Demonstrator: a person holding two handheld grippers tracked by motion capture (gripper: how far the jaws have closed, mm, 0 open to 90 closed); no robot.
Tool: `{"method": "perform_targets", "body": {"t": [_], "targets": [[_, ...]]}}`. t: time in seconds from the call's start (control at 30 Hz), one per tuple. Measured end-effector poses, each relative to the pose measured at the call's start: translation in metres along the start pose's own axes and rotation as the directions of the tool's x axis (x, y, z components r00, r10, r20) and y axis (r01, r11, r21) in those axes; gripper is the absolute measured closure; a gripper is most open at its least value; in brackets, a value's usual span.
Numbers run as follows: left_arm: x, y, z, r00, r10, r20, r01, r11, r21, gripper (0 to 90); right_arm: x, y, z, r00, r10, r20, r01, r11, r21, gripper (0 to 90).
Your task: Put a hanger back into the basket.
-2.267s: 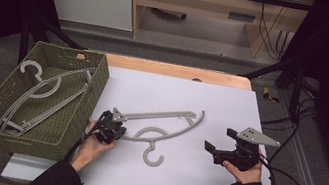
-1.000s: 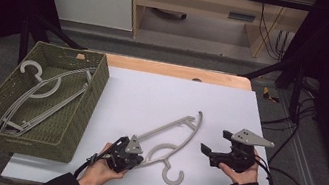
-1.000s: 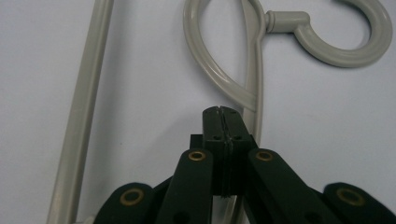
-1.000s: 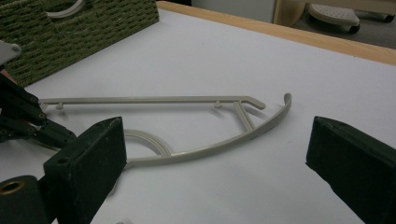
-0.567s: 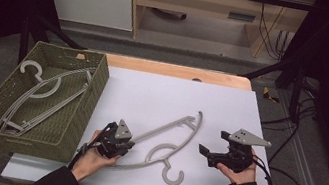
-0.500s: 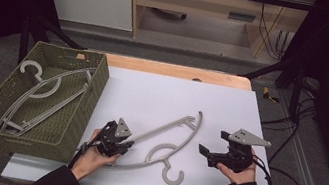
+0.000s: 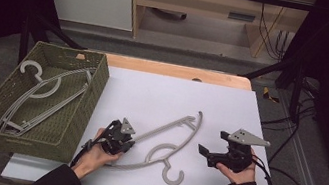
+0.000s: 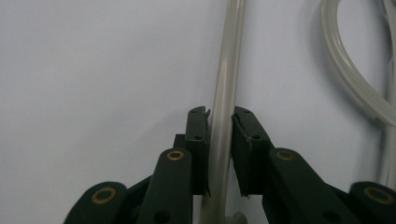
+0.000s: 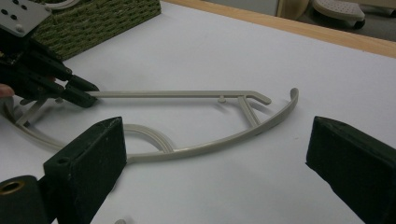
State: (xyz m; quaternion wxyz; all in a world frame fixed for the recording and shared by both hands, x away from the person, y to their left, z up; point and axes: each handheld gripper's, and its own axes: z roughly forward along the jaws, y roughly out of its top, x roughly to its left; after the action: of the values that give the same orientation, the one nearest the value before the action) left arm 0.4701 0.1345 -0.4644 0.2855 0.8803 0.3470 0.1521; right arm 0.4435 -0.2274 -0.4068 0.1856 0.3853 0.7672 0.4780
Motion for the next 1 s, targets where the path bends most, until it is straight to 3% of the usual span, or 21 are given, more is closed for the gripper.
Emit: {"method": "perform_targets", "body": {"t": [0.1,0.17,0.2,0.23,0.33,0.43,0.6,0.73,0.77,0.83,0.87,0.93,1.0], "targets": [[-0.003,0.002,0.0,0.9988,-0.036,-0.034,0.036,0.9993,-0.01,80.4,0.0,0.0,0.0,1.0,-0.001,-0.001,0.001,1.0,-0.001,5.1],[-0.003,0.005,-0.001,0.9909,-0.08,-0.109,0.078,0.9967,-0.023,80.4,0.0,0.0,-0.001,1.0,-0.003,-0.002,0.003,1.0,0.001,5.1],[0.0,0.006,0.0,0.9886,-0.108,-0.106,0.105,0.9941,-0.025,80.5,0.0,0.0,-0.001,1.0,-0.003,-0.001,0.003,1.0,0.0,5.2],[0.004,0.006,0.002,0.979,-0.176,-0.103,0.172,0.9842,-0.041,80.4,0.0,0.0,-0.001,1.0,0.004,0.001,-0.004,1.0,-0.002,5.2],[0.004,0.006,0.005,0.9734,-0.2,-0.111,0.198,0.9797,-0.029,80.3,0.0,0.0,-0.001,1.0,-0.002,-0.003,0.002,1.0,-0.001,5.3],[-0.001,0.008,0.005,0.9723,-0.207,-0.109,0.205,0.9783,-0.033,80.2,0.0,0.0,0.0,1.0,0.0,-0.001,0.0,1.0,0.0,5.3],[-0.009,0.007,0.003,0.9855,-0.142,-0.092,0.139,0.9895,-0.039,75.1,0.001,0.0,0.0,1.0,0.0,-0.004,0.0,1.0,-0.002,5.2],[-0.007,0.006,-0.014,0.9944,-0.097,-0.043,0.092,0.9908,-0.1,68.1,0.0,0.001,-0.003,1.0,0.001,-0.001,-0.001,1.0,-0.01,5.2],[-0.009,0.005,-0.018,0.9966,-0.081,-0.012,0.079,0.9894,-0.122,68.5,0.0,0.001,-0.004,1.0,0.0,-0.002,0.0,1.0,-0.01,5.2],[-0.013,0.003,-0.025,0.9987,-0.036,0.035,0.04,0.9923,-0.117,77.0,0.0,0.001,-0.004,1.0,0.004,-0.001,-0.004,1.0,-0.013,5.2],[-0.016,0.001,-0.027,0.9985,-0.009,0.055,0.015,0.9939,-0.109,77.0,0.0,0.001,-0.004,1.0,0.004,-0.001,-0.004,1.0,-0.013,5.2],[-0.023,-0.004,-0.028,0.9971,0.034,0.068,-0.029,0.9968,-0.074,87.7,0.002,0.0,-0.005,1.0,0.004,0.0,-0.004,1.0,-0.008,5.3],[-0.03,-0.009,-0.027,0.9945,0.072,0.075,-0.069,0.9967,-0.042,89.4,0.002,0.0,-0.005,1.0,-0.002,-0.003,0.002,1.0,-0.007,5.3]]}}
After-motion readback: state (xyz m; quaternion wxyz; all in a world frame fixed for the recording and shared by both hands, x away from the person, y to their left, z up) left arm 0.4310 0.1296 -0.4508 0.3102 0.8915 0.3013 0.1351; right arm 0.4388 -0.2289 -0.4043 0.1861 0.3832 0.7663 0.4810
